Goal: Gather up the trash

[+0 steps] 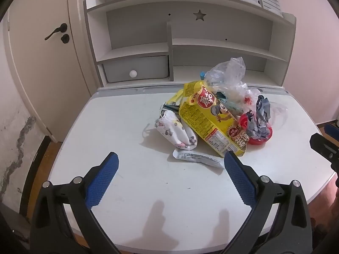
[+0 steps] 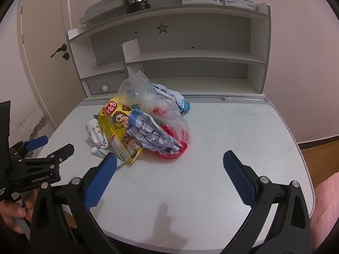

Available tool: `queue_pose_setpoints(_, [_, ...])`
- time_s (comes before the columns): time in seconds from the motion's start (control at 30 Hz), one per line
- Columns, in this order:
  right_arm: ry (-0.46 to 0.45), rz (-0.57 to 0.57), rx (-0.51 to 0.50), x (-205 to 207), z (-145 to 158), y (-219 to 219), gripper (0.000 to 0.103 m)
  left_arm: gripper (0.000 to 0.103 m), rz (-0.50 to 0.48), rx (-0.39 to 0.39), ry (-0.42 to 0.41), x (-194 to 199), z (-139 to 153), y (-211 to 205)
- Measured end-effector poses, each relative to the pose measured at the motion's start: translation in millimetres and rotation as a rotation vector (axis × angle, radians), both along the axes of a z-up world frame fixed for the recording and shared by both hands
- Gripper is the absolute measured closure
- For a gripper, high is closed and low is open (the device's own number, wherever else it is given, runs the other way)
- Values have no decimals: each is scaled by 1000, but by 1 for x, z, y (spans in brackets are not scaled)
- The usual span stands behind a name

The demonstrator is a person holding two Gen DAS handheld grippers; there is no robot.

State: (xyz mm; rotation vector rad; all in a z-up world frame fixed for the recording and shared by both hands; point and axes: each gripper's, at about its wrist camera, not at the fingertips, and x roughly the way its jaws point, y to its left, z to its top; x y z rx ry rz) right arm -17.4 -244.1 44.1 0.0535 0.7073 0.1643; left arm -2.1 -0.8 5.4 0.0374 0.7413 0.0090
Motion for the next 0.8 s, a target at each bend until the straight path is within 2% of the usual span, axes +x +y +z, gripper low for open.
queue_pose_setpoints(0.8, [-4,4,3,-1,2,1,6,6,-1,9,-2,0,0,0])
